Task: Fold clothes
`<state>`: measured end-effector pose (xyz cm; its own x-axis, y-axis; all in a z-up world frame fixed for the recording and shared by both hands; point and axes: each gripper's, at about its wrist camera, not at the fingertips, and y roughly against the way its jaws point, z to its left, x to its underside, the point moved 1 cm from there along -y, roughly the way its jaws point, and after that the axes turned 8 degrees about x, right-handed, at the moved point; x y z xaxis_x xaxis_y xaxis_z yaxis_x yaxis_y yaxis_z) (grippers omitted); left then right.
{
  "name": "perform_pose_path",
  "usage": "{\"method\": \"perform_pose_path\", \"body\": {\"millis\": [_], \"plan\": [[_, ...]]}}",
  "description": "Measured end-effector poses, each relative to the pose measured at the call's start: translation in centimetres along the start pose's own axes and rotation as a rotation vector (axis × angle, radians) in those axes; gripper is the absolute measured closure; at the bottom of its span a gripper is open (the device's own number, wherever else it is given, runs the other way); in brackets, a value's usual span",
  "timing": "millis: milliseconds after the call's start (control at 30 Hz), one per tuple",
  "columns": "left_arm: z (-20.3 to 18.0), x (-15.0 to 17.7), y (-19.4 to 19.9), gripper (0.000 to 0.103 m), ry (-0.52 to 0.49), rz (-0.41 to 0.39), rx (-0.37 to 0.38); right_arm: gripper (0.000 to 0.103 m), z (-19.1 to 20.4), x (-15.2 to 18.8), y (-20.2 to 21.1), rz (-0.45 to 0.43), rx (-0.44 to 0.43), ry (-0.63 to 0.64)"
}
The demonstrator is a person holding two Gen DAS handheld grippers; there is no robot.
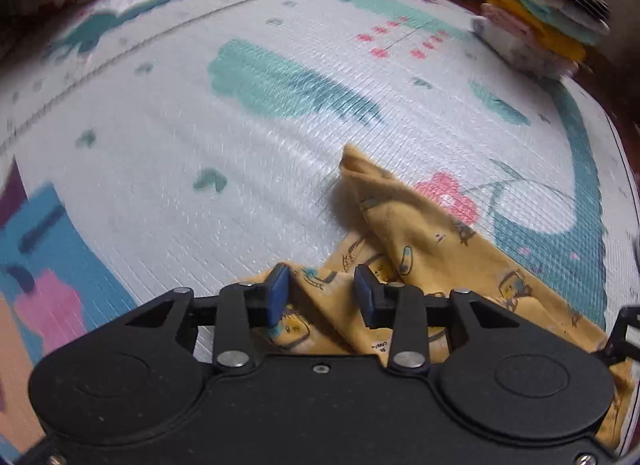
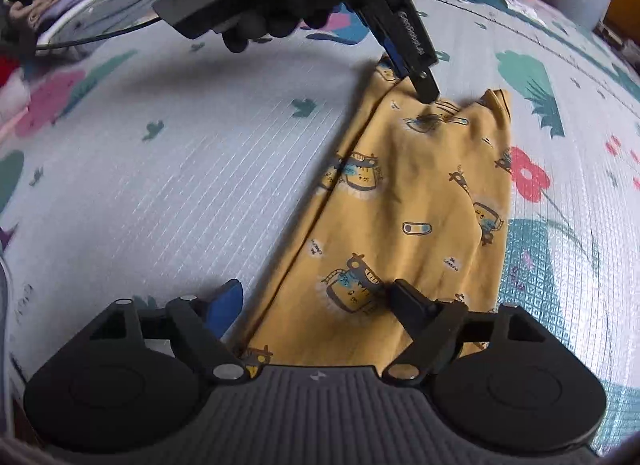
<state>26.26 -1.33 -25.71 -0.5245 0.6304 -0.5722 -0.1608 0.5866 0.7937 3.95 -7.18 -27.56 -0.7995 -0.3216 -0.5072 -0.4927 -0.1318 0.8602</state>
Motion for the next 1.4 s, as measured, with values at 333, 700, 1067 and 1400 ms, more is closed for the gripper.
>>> {"method": "perform_pose_path", "body": {"millis": [333,700,1067,1400], "plan": [[-8.7,2.7,-0.3,0.079,-0.222,0.05,0.18,0.045,-2.4,3.0,3.7,-0.051,0.005,0.07],[-12.2,4.5,-2.0,0.077,-0.365,0.066,0.168,0.048,1.6,6.3,4.7,-0.005,0.022,0.168],[-19.8,9.0,3.1,0.076,-0.615,0.108,0.313,0.048,-5.4,0.2,8.6,0.113,-0.185,0.427],[-21.1,10.3,4.1,0.065,-0.623,0.182,0.321,0.045,-10.4,-5.2,10.2,0.114,-0.27,0.767]]}}
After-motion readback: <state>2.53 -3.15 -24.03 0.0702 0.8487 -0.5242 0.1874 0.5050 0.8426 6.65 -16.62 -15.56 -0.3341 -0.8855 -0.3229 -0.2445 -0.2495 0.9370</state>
